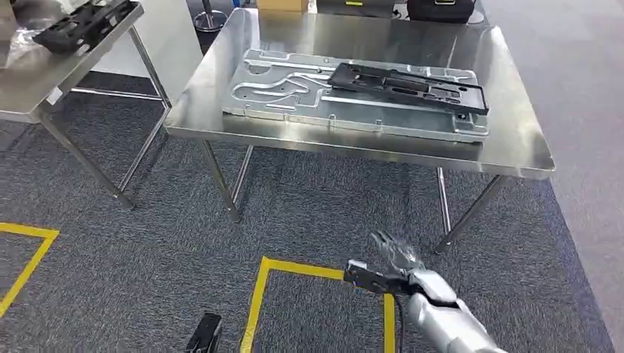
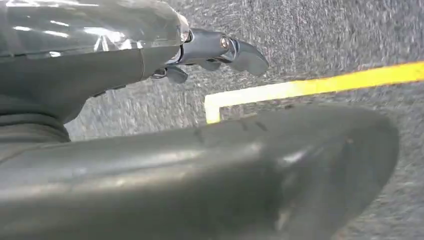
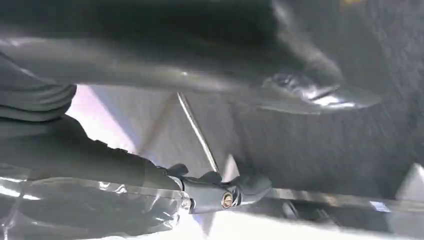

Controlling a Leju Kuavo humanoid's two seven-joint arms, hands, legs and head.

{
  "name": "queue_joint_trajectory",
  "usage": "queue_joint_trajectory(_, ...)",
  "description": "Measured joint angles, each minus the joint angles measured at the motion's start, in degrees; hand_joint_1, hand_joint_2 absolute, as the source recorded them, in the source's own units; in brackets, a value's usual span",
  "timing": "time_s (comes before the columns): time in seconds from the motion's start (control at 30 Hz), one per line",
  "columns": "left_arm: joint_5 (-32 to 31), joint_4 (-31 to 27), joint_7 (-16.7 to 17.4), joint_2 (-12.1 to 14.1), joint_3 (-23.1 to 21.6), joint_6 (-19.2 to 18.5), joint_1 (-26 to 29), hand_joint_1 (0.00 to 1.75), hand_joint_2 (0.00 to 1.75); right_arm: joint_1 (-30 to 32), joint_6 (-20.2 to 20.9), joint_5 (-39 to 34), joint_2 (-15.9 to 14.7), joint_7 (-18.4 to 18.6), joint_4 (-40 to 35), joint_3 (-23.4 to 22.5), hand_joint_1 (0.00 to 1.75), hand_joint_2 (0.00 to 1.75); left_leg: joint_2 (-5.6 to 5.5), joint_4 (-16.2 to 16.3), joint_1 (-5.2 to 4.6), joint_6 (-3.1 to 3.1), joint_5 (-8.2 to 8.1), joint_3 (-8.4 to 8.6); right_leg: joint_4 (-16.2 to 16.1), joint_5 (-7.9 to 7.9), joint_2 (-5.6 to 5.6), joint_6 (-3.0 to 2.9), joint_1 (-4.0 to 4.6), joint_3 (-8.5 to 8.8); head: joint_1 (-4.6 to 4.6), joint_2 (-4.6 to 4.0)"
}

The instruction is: Take the parts from the cabinet and place them on the table.

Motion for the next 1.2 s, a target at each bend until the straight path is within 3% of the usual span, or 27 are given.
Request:
queue_joint_trajectory(0.07, -1.0, 0.0, 0.3, -0.4, -1.2, 0.3, 0.0, 0.00, 0.00, 4.9, -2.9, -2.3, -1.7, 0.2, 0.2, -2.5, 0.00, 0.00, 0.03, -2.2, 0.35, -0.48, 4.70, 3.76, 0.6, 0.94, -0.42, 0.62, -0.29, -1.77, 0.00, 0.00)
queue_joint_trajectory(0.1, -1.4, 0.0, 0.5, -0.6, -1.7, 0.6, 0.0, 0.00, 0.00, 7.2, -3.7, -3.6, -2.4, 0.3, 0.4, -3.8, 0.00, 0.00, 0.03, -6.5, 0.58, -0.71, 5.76, 7.39, 1.3, 1.24, -0.50, 1.05, -0.50, -2.90, 0.00, 0.00)
queue_joint_trajectory(0.13, -1.4, 0.0, 0.9, -0.9, -2.2, 0.9, -0.1, 0.00, 0.00, 8.9, -4.3, -5.1, -3.1, 1.1, 0.6, -5.1, 0.00, 0.00, -0.06, -11.3, 0.89, -0.91, 3.94, 11.09, 2.2, 1.55, -0.45, 1.41, -0.55, -3.74, -0.02, 0.00)
queue_joint_trajectory(0.17, -1.6, 0.0, 1.2, -1.2, -2.5, 1.0, -0.1, 0.00, 0.00, 10.7, -4.7, -6.3, -3.5, 1.8, 0.7, -6.4, 0.00, 0.00, -0.25, -16.2, 0.41, -0.92, 1.10, 14.38, 3.0, 1.72, -0.24, 1.68, -0.37, -4.63, -0.04, 0.00)
queue_joint_trajectory(0.2, -2.4, 0.0, 1.5, -1.3, -2.9, 1.2, -0.1, 0.00, 0.00, 12.9, -5.0, -7.9, -4.1, 2.5, 0.9, -7.9, 0.00, 0.00, -0.34, -17.3, 0.22, 0.69, -0.13, 14.43, 3.4, 1.93, -0.29, 2.00, -0.22, -4.71, -0.02, 0.02)
queue_joint_trajectory(0.3, -4.5, 0.0, 2.5, -1.8, -4.9, 1.4, 1.1, 0.00, 0.00, 19.6, -5.2, -14.1, -5.8, 5.9, 2.4, -13.8, 0.00, 0.00, -0.26, -17.7, -0.04, 2.70, 0.97, 13.98, 2.7, 3.39, -0.34, 3.34, -0.63, -4.29, 0.00, 0.00)
queue_joint_trajectory(0.33, -4.5, 0.0, 2.9, -1.8, -5.3, 1.7, 1.4, 0.00, 0.00, 21.7, -5.2, -15.8, -6.2, 6.8, 2.9, -15.7, 0.00, 0.00, 0.00, -17.8, 0.14, 3.32, 1.71, 13.54, 3.3, 1.78, 0.17, 3.63, -1.02, -4.79, 0.00, 0.00)
queue_joint_trajectory(0.4, -4.1, 0.0, 3.0, -1.9, -5.6, 2.4, 2.0, 0.00, 0.00, 25.5, -5.0, -18.4, -6.7, 8.1, 3.9, -19.1, 0.00, 0.00, -0.03, -17.8, 0.16, 3.88, 3.06, 12.00, 9.3, -5.95, 0.84, 4.19, -1.08, -6.70, 0.02, 0.00)
queue_joint_trajectory(0.43, -3.9, 0.0, 3.0, -2.0, -5.7, 2.7, 2.3, 0.00, 0.00, 27.1, -4.6, -19.4, -6.9, 9.1, 4.5, -20.7, 0.00, 0.00, -0.02, -17.8, 0.10, 3.92, 3.78, 11.08, 13.9, -9.29, 0.93, 4.44, -1.08, -7.75, 0.00, 0.00)
queue_joint_trajectory(0.47, -3.9, 0.0, 3.2, -2.1, -5.7, 3.0, 2.7, 0.00, 0.00, 28.5, -4.3, -20.4, -7.1, 10.0, 5.0, -22.2, 0.00, 0.00, 0.00, -17.8, 0.04, 3.89, 4.43, 10.13, 18.1, -11.06, 1.02, 4.56, -1.08, -8.48, 0.02, 0.00)
queue_joint_trajectory(0.5, -3.9, 0.0, 3.4, -2.1, -5.7, 3.2, 3.0, 0.00, 0.00, 29.9, -3.9, -21.6, -7.2, 10.7, 5.4, -23.7, 0.00, 0.00, 0.04, -17.7, 0.01, 3.82, 5.04, 9.22, 20.5, -10.84, 1.04, 4.55, -1.08, -8.29, 0.02, 0.00)
queue_joint_trajectory(0.53, -3.9, 0.0, 3.4, -2.1, -5.7, 3.3, 3.3, 0.00, 0.00, 31.0, -3.6, -22.9, -7.3, 11.2, 5.7, -25.2, 0.00, 0.00, 0.07, -17.7, 0.01, 3.71, 5.62, 8.47, 20.3, -9.30, 1.05, 4.49, -1.08, -7.00, 0.02, 0.00)
queue_joint_trajectory(0.6, -3.9, 0.0, 3.2, -2.2, -5.9, 3.8, 3.6, 0.00, 0.00, 32.3, -3.0, -24.9, -7.3, 12.0, 6.0, -27.9, 0.00, 0.00, 0.10, -17.7, 0.00, 3.37, 6.72, 7.11, 13.7, -5.73, 1.07, 4.03, -1.05, -1.03, 0.02, 0.00)
queue_joint_trajectory(0.63, -3.9, 0.0, 2.9, -2.3, -6.0, 4.0, 3.6, 0.00, 0.00, 32.5, -2.8, -25.8, -7.3, 12.1, 6.1, -29.2, 0.00, 0.00, 0.11, -17.7, -0.01, 3.13, 7.33, 6.58, 7.7, -5.82, 1.17, 3.54, -0.99, 3.70, 0.02, 0.00)
queue_joint_trajectory(0.67, -3.9, 0.0, 2.9, -2.5, -6.0, 4.2, 3.5, 0.00, 0.00, 32.5, -2.5, -26.4, -7.3, 12.1, 6.1, -30.1, 0.00, 0.00, 0.13, -17.6, -0.19, 2.81, 7.77, 6.40, 2.1, -7.71, 1.33, 2.99, -0.68, 8.48, 0.02, 0.00)
queue_joint_trajectory(0.7, -3.9, 0.0, 2.8, -2.6, -6.0, 4.5, 3.4, 0.00, 0.00, 32.5, -2.5, -26.7, -7.3, 11.8, 6.1, -31.0, 0.00, 0.00, 0.35, -17.7, -0.25, 2.43, 8.22, 6.33, -0.4, -8.62, 1.34, 2.80, -0.44, 9.32, 0.00, 0.00)
queue_joint_trajectory(0.8, -3.9, 0.0, 2.7, -2.7, -6.1, 4.8, 3.5, 0.00, 0.00, 32.7, -2.5, -27.4, -7.3, 10.2, 6.2, -33.4, 0.00, 0.00, 0.50, -18.6, -0.16, 1.28, 10.09, 6.37, -0.2, -7.06, 1.31, 1.54, -0.14, 8.16, 0.04, 0.00)
queue_joint_trajectory(0.83, -4.1, 0.1, 2.5, -2.7, -6.1, 4.7, 3.5, 0.00, 0.00, 32.6, -2.4, -27.7, -7.2, 9.1, 6.3, -33.8, 0.00, 0.00, 0.45, -17.8, -0.12, 1.09, 9.02, 5.99, -0.6, -6.00, 0.81, 1.00, -0.66, 7.64, 0.02, 0.00)
queue_joint_trajectory(0.87, -4.3, 0.1, 2.4, -2.7, -6.3, 4.6, 3.5, 0.00, 0.00, 32.4, -2.3, -27.8, -7.1, 8.1, 6.3, -34.3, 0.00, 0.00, 0.41, -16.1, -0.18, 1.04, 5.77, 5.12, -0.7, -5.42, 0.80, 0.37, -0.59, 6.77, 0.00, 0.00)
queue_joint_trajectory(0.93, -4.9, 0.1, 2.3, -2.7, -6.7, 4.6, 3.3, 0.00, 0.00, 32.4, -1.7, -28.8, -6.8, 6.5, 6.3, -35.3, 0.00, 0.00, 0.40, -8.5, -0.16, 0.88, -1.27, 3.18, -0.6, -4.28, 0.76, -0.05, -0.44, 4.97, -0.02, 0.00)
queue_joint_trajectory(0.97, -5.3, 0.1, 2.3, -2.7, -6.9, 4.6, 3.1, 0.00, 0.00, 32.2, -1.3, -29.2, -6.7, 6.0, 6.3, -36.0, 0.00, 0.00, 0.40, -4.1, -0.22, 0.77, -3.22, 2.41, -0.5, -3.56, 0.67, -0.14, -0.28, 4.04, 0.00, 0.00)
queue_joint_trajectory(1.0, -5.3, 0.1, 2.5, -2.7, -7.1, 4.7, 2.9, 0.00, 0.00, 31.9, -1.0, -29.2, -6.5, 5.8, 6.3, -36.4, 0.00, 0.00, 0.40, -0.9, -0.23, 0.75, -3.01, 2.12, -0.4, -2.87, 0.63, -0.15, -0.12, 3.12, 0.00, 0.00)
queue_joint_trajectory(1.07, -5.2, 0.1, 2.9, -2.7, -7.3, 4.8, 2.5, 0.00, 0.00, 31.1, -0.6, -28.9, -6.2, 5.7, 6.3, -36.9, 0.00, 0.00, 0.40, -0.6, -0.25, 1.04, 1.95, 4.20, 0.1, -1.57, 0.65, -0.13, 0.18, 1.08, 0.00, 0.00)
queue_joint_trajectory(1.1, -5.3, 0.1, 3.0, -2.7, -7.4, 4.9, 2.3, 0.00, 0.00, 30.8, -0.4, -28.7, -6.1, 6.0, 6.3, -37.1, 0.00, 0.00, 0.40, -4.3, -0.37, 1.46, 3.90, 7.26, 0.4, -1.02, 0.66, -0.06, 0.35, 0.16, 0.00, 0.00)
queue_joint_trajectory(1.13, -5.3, 0.1, 3.3, -2.7, -7.5, 5.0, 2.0, 0.00, 0.00, 30.6, -0.3, -28.5, -5.9, 6.4, 6.3, -37.3, 0.00, 0.00, 0.40, -9.3, -0.60, 2.02, 3.95, 11.01, 0.7, -0.63, 0.68, 0.04, 0.49, -0.50, 0.00, 0.00)
queue_joint_trajectory(1.17, -5.3, 0.1, 3.5, -2.6, -7.6, 5.1, 1.6, 0.00, 0.00, 30.4, -0.2, -28.4, -5.5, 6.8, 6.3, -37.3, 0.00, 0.00, 0.47, -15.0, -0.93, 2.73, 1.86, 15.29, 1.2, -0.38, 0.62, 0.20, 0.56, -0.92, 0.00, 0.00)
queue_joint_trajectory(1.2, -5.5, 0.1, 3.8, -2.6, -7.6, 5.3, 1.2, 0.00, 0.00, 30.2, -0.2, -28.1, -5.4, 7.4, 6.3, -37.3, 0.00, 0.00, 0.75, -20.0, -1.01, 2.91, 0.04, 17.95, 1.9, -0.26, 0.26, 0.39, 0.80, -1.29, 0.00, 0.00)
